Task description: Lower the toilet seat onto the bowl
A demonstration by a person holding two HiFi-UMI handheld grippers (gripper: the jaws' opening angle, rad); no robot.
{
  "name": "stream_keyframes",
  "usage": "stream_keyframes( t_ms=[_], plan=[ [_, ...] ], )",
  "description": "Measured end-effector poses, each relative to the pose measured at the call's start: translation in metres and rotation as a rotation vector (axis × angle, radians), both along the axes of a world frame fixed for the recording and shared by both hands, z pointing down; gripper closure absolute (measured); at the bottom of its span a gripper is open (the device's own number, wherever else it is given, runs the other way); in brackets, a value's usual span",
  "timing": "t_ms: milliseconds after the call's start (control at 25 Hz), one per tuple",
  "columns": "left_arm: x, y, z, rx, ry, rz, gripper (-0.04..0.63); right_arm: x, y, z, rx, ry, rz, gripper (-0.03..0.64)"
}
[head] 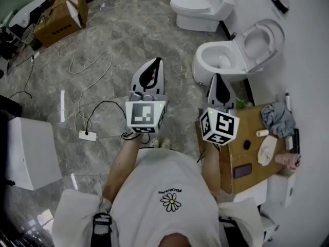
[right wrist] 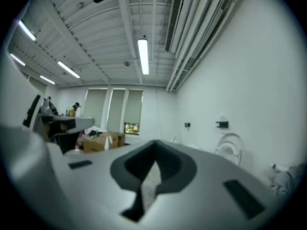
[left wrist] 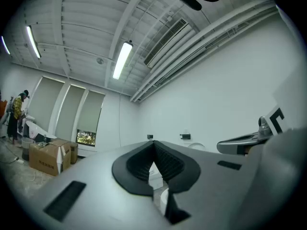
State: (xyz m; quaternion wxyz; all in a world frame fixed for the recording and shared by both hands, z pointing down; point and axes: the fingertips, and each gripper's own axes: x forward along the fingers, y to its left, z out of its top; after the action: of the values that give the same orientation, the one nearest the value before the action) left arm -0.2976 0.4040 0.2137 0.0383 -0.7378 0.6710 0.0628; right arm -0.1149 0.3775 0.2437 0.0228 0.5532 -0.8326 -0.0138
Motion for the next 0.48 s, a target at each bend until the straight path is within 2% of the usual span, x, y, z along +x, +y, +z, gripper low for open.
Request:
stream_keyframes(
  t_ms=[480],
  plan=[
    [0.014, -0.008, 0.009, 0.006, 0.013, 0.036, 0.571, 0.005, -0.004, 0.001, 0.001, -0.01, -0.001, 0.588]
  ],
)
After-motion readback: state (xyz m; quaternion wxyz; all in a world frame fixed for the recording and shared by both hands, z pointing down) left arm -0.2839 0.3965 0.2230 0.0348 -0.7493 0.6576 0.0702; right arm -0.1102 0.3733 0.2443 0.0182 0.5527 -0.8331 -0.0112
